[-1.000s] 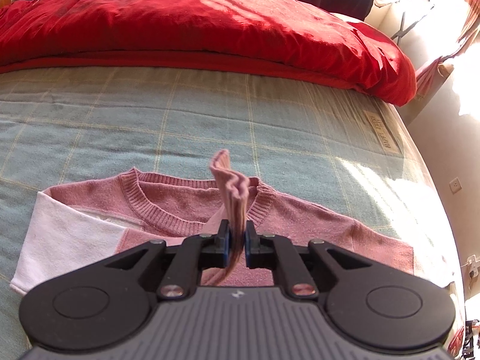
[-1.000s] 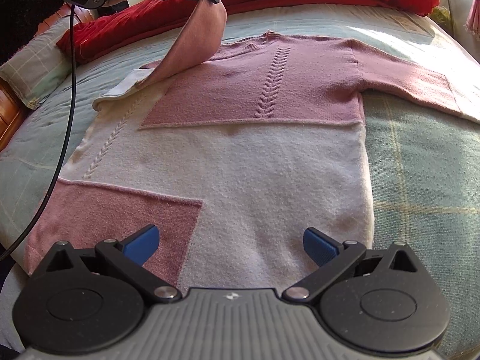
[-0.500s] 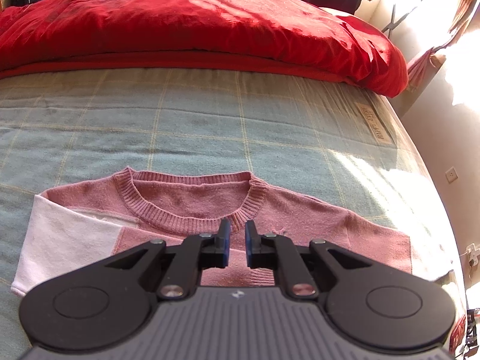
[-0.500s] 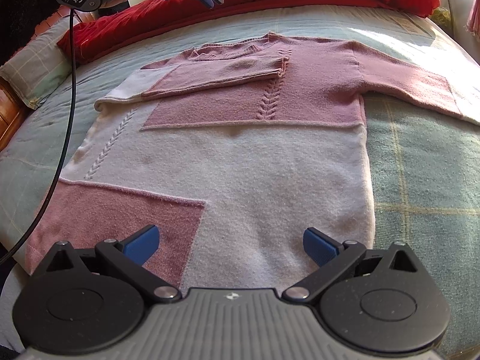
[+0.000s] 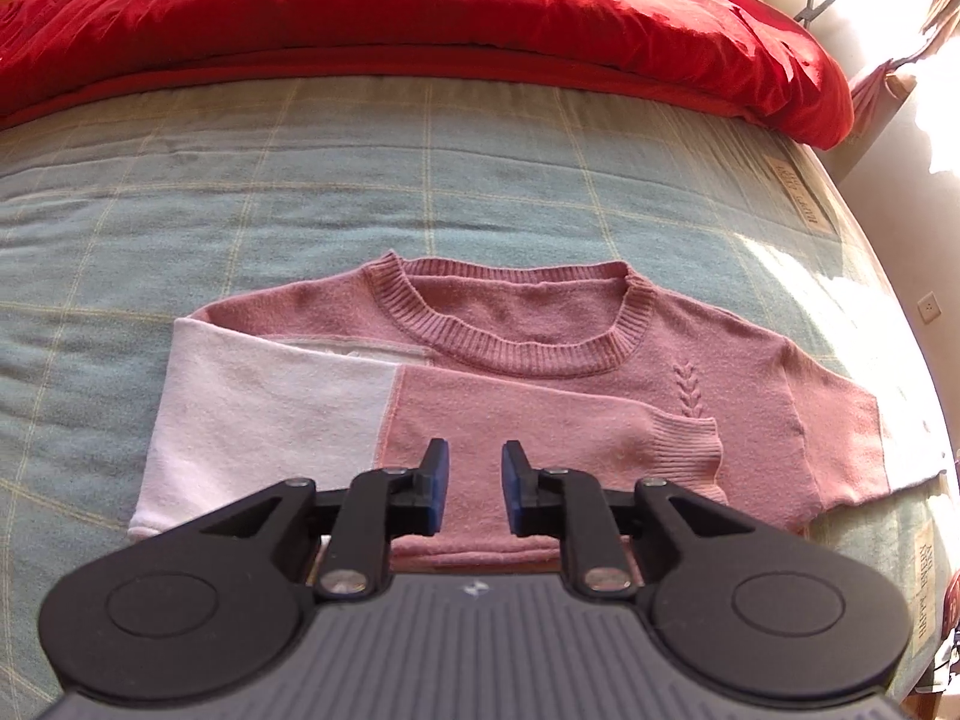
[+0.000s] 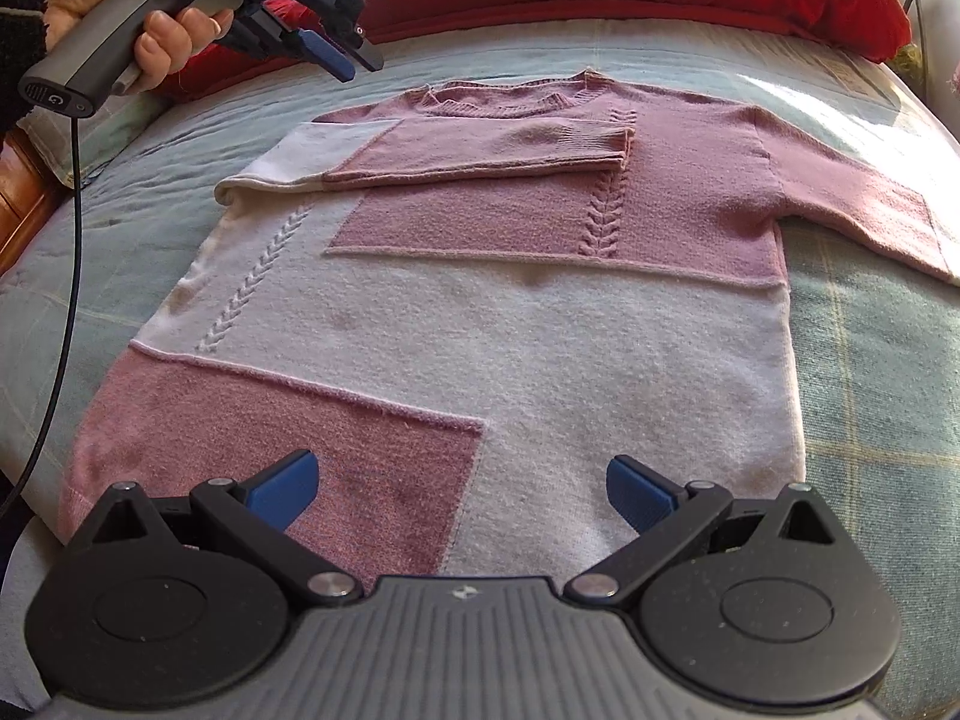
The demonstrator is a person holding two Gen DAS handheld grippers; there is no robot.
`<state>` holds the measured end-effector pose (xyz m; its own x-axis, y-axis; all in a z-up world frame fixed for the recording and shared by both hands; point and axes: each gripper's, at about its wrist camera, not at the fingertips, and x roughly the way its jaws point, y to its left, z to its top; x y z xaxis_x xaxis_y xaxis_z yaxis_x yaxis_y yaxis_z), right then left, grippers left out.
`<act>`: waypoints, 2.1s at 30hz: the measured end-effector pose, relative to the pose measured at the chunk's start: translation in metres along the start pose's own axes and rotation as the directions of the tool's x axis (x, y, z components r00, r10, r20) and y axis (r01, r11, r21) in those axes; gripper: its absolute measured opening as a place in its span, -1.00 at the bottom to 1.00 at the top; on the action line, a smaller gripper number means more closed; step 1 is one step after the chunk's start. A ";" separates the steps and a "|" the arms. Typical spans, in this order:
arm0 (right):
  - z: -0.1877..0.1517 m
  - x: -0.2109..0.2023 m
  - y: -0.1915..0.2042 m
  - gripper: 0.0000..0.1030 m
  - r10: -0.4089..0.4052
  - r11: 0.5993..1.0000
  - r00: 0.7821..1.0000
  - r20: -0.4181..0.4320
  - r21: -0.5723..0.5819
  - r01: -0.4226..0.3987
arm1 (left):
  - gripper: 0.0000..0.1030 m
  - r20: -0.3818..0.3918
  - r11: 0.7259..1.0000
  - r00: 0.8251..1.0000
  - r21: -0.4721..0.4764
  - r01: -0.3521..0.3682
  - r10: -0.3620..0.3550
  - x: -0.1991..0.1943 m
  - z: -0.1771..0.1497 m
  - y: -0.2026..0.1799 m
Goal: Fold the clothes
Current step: 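Withdraw the left gripper from the folded sleeve, then pinch the folded sleeve cuff with the right gripper and adjust it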
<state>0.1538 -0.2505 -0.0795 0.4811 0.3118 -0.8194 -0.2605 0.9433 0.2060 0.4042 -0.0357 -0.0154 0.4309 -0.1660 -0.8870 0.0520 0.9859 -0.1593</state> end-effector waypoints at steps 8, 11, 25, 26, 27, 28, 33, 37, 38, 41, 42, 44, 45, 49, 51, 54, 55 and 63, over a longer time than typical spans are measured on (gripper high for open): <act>0.007 0.009 0.018 1.00 -0.002 1.000 1.000 -0.029 -0.022 0.002 | -0.29 -0.014 1.000 1.000 -0.027 -0.011 0.010 -0.005 -0.020 0.065; 0.011 0.015 0.021 1.00 0.000 1.000 0.999 -0.041 -0.010 -0.001 | -0.27 -0.011 0.995 1.000 -0.099 0.005 -0.006 -0.005 -0.022 0.093; 0.018 0.040 0.019 1.00 -0.021 1.000 0.995 -0.097 0.014 0.022 | -0.24 -0.076 0.975 0.996 -0.220 0.018 -0.036 0.049 -0.031 0.133; 0.018 0.041 0.018 1.00 -0.022 1.000 0.995 -0.099 0.015 0.023 | -0.24 -0.074 0.974 0.997 -0.224 0.022 -0.039 0.048 -0.032 0.134; 0.019 0.042 0.017 1.00 -0.022 1.000 0.995 -0.101 0.016 0.024 | -0.24 -0.069 0.974 0.997 -0.225 0.026 -0.043 0.047 -0.032 0.134; 0.020 0.042 0.016 1.00 -0.022 1.000 0.995 -0.100 0.019 0.024 | -0.24 -0.060 0.974 0.997 -0.223 0.029 -0.044 0.042 -0.032 0.134; 0.026 0.041 0.009 1.00 -0.022 0.998 0.996 -0.087 0.059 0.028 | -0.11 0.035 0.988 0.999 -0.148 0.040 -0.035 0.005 -0.046 0.126; 0.030 0.043 0.004 1.00 -0.002 0.994 0.996 -0.085 0.112 0.011 | -0.06 0.068 0.995 0.994 -0.048 0.093 -0.090 -0.009 -0.074 0.119; 0.031 0.043 0.003 1.00 0.001 0.992 0.996 -0.084 0.123 0.009 | -0.05 0.076 0.995 0.992 -0.029 0.098 -0.096 -0.008 -0.082 0.119; 0.035 0.043 0.002 1.00 -0.002 0.990 0.997 -0.072 0.143 0.012 | -0.03 0.114 0.998 0.993 0.054 0.035 -0.041 -0.001 -0.102 0.115; 0.037 0.041 0.001 1.00 0.000 0.989 0.998 -0.066 0.149 0.010 | -0.03 0.118 0.997 0.992 0.076 0.025 -0.034 0.003 -0.107 0.113; 0.041 0.040 -0.002 1.00 0.003 0.987 0.998 -0.059 0.159 0.006 | -0.02 0.112 0.994 0.993 0.099 0.036 -0.047 0.012 -0.114 0.113; 0.044 0.039 -0.003 1.00 0.003 0.986 0.998 -0.056 0.166 0.006 | -0.02 0.117 0.994 0.991 0.100 0.046 -0.058 0.015 -0.115 0.114; 0.061 0.039 -0.010 1.00 -0.005 0.983 0.999 -0.043 0.183 0.013 | 0.00 0.158 0.989 0.979 0.086 0.116 -0.129 0.017 -0.110 0.121; 0.069 0.042 -0.011 1.00 0.002 0.982 1.000 -0.031 0.191 0.004 | 0.02 0.182 0.990 0.975 0.082 0.115 -0.129 0.021 -0.107 0.128; 0.080 0.047 -0.012 1.00 0.018 0.980 1.000 -0.015 0.196 -0.014 | 0.03 0.194 0.989 0.970 0.033 0.145 -0.149 0.031 -0.101 0.144; 0.084 0.049 -0.011 1.00 0.018 0.981 1.000 -0.006 0.193 -0.016 | 0.03 0.192 0.987 0.968 0.018 0.160 -0.160 0.034 -0.100 0.148; 0.122 0.064 -0.040 0.93 0.055 0.961 0.994 0.097 0.266 -0.079 | 0.03 0.198 0.987 0.967 0.062 0.150 -0.159 0.042 -0.108 0.149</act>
<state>0.2975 -0.2543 -0.0752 0.5448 0.3730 -0.7510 -0.0657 0.9118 0.4053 0.3328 0.1018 -0.1237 0.5865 -0.3130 -0.7470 0.1715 0.9494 -0.2632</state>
